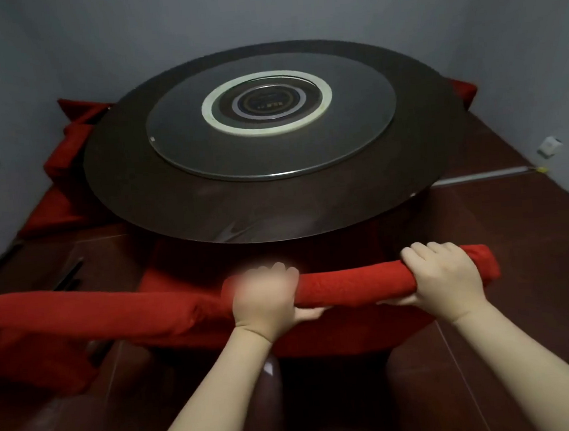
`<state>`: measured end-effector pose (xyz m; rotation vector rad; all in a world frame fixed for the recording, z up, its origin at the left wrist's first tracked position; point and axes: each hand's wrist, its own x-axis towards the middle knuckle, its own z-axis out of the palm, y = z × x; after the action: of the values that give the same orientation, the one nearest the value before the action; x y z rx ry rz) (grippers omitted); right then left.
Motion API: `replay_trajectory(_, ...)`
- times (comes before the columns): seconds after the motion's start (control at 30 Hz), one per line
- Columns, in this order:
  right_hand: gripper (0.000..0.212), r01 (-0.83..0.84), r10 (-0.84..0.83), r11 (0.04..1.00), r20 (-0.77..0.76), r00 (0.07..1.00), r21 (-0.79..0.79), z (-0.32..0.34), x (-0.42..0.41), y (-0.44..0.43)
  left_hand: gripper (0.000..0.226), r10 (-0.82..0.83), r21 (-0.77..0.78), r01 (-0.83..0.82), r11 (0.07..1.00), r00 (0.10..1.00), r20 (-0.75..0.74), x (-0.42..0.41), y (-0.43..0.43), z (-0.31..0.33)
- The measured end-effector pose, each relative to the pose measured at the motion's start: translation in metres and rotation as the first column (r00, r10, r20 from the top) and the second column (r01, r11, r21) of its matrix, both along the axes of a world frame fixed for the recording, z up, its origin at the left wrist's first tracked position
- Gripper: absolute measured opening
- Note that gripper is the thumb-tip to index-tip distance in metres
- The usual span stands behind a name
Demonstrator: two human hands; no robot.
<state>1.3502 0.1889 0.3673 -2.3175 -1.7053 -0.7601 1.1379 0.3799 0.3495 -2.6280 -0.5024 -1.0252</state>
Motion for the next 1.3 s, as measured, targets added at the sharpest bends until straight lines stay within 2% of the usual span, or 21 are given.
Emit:
replay_trajectory(0.1, 0.074, 0.176, -0.190, 0.973, -0.079, 0.979, -0.149, 0.005, -0.029, -0.019, 0.071, -0.030, -0.048, 0.028, 0.998, 0.999, -0.042, -0.013, -0.016, -0.005)
replay_trajectory(0.2, 0.076, 0.390, -0.444, 0.884, -0.197, 0.874, -0.258, 0.005, -0.059, -0.024, 0.069, -0.025, -0.068, 0.020, 0.998, 0.997, -0.078, -0.021, -0.023, -0.007)
replay_trajectory(0.33, 0.079, 0.439, -0.572, 0.808, -0.344, 0.745, -0.393, 0.009, -0.077, -0.015, 0.068, -0.036, -0.061, 0.029, 0.998, 0.994, -0.103, -0.024, -0.023, -0.011)
replay_trajectory(0.57, 0.067, 0.377, -0.486, 0.851, -0.278, 0.829, -0.366, 0.005, -0.080, 0.005, 0.067, -0.046, -0.052, 0.037, 0.998, 0.985, -0.169, -0.031, 0.027, -0.005)
replay_trajectory(0.83, 0.054, 0.439, -0.548, 0.807, -0.223, 0.806, -0.395, 0.011, -0.022, 0.020, 0.063, -0.021, -0.148, -0.014, 0.989, 0.973, -0.231, 0.003, 0.008, 0.002)
replay_trajectory(1.07, 0.045, 0.459, -0.538, 0.828, -0.223, 0.813, -0.323, 0.006, -0.002, 0.034, 0.061, -0.047, -0.121, -0.001, 0.993, 0.919, -0.390, 0.028, 0.030, 0.006)
replay_trajectory(1.2, 0.053, 0.374, -0.460, 0.876, -0.298, 0.836, -0.305, 0.000, -0.026, 0.063, 0.065, -0.008, -0.078, -0.034, 0.996, 0.879, -0.477, 0.013, 0.076, 0.015)
replay_trajectory(1.3, 0.059, 0.354, -0.447, 0.883, -0.322, 0.835, -0.307, -0.003, -0.028, 0.076, 0.067, 0.015, -0.109, -0.078, 0.991, 0.872, -0.489, 0.011, 0.086, 0.018)
